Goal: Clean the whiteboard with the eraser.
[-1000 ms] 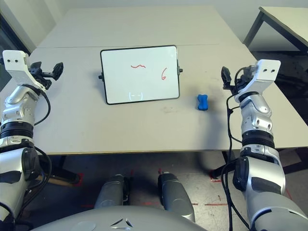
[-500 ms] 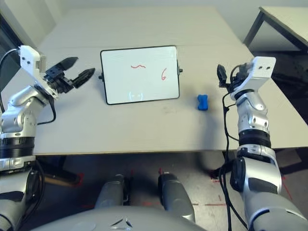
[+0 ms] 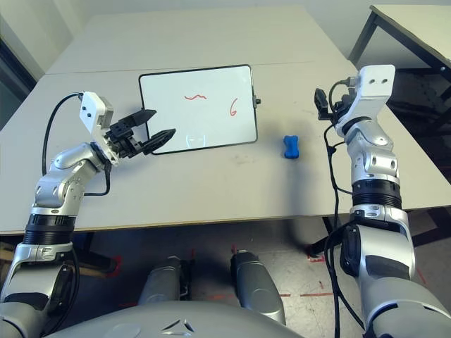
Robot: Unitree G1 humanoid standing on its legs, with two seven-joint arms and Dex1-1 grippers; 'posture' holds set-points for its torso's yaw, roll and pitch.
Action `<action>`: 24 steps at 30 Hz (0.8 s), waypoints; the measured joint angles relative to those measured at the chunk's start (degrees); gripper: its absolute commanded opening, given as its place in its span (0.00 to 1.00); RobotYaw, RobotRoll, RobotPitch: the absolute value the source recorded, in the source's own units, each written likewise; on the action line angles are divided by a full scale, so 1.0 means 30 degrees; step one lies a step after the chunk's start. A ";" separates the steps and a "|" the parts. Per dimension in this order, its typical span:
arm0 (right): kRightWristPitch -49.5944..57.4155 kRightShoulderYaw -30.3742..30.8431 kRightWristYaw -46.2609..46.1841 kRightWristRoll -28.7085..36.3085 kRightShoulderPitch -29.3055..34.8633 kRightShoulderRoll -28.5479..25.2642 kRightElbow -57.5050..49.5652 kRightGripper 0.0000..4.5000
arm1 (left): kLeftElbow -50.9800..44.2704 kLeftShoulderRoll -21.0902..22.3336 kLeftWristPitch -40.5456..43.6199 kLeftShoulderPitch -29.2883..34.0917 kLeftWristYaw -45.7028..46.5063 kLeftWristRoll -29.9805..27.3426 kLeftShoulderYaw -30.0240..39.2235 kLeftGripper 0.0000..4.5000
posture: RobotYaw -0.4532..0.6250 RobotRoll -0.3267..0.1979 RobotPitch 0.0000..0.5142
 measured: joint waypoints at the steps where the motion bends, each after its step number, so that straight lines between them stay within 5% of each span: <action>1: 0.1036 0.0252 -0.0123 -0.0089 -0.0093 -0.0135 -0.0352 0.99 | 0.0143 -0.0005 -0.0161 -0.0001 0.0002 0.0247 -0.0171 1.00 | 0.24 0.62 0.11; 11: 1.6507 0.0919 -0.0979 0.0332 -0.3088 -0.0810 -0.4394 0.99 | 0.0856 -0.0173 -0.1396 -0.0014 -0.0081 0.1258 -0.0700 1.00 | 0.24 0.62 0.11; 15: 2.0774 -0.0028 -0.1900 0.0284 -0.3120 0.0176 -0.5368 0.99 | 0.0862 -0.0172 -0.1443 -0.0011 -0.0073 0.1321 -0.0701 1.00 | 0.24 0.62 0.11; 24: 2.3470 -0.0617 -0.2808 -0.0265 -0.2877 0.2326 -0.6658 0.99 | 0.0864 -0.0174 -0.1449 -0.0008 -0.0061 0.1396 -0.0699 1.00 | 0.25 0.62 0.12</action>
